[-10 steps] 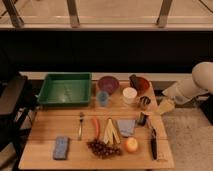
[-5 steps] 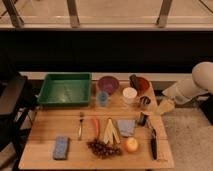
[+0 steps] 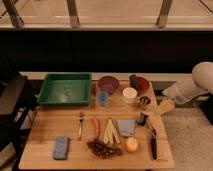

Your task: Place towel in tray

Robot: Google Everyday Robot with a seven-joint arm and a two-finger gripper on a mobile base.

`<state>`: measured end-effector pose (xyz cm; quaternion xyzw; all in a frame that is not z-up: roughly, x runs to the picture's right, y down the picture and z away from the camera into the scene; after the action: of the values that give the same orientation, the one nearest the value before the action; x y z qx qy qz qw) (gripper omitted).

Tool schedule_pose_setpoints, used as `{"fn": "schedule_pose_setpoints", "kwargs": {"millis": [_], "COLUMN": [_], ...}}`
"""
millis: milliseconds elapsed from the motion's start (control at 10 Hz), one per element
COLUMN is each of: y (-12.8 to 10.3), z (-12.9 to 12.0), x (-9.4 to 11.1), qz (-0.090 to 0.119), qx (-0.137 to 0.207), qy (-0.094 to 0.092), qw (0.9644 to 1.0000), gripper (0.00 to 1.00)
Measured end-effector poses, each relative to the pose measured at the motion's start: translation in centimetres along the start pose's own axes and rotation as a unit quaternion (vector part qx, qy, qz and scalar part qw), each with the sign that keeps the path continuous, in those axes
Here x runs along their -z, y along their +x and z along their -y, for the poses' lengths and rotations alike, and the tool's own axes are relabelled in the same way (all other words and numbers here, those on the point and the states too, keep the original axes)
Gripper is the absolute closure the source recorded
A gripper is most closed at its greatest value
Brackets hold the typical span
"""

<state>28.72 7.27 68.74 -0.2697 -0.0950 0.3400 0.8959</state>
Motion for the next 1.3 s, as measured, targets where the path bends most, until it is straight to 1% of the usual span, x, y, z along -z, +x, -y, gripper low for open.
{"fn": "schedule_pose_setpoints", "kwargs": {"millis": [600, 700, 800, 900, 1100, 1300], "y": [0.0, -0.1, -0.3, -1.0, -2.4, -3.5], "z": [0.0, -0.1, -0.5, -1.3, -3.1, -4.5], "x": [0.0, -0.1, -0.6, -1.5, -4.4, -7.5], "qz": [-0.002, -0.001, -0.002, -0.002, -0.001, 0.001], "qx": [0.002, 0.014, 0.033, 0.054, 0.093, 0.125], "qy": [0.002, -0.001, -0.009, -0.016, -0.027, -0.033], "qw": [1.0, 0.9999, 0.9994, 0.9984, 0.9953, 0.9916], "gripper": [0.2, 0.2, 0.2, 0.2, 0.2, 0.2]}}
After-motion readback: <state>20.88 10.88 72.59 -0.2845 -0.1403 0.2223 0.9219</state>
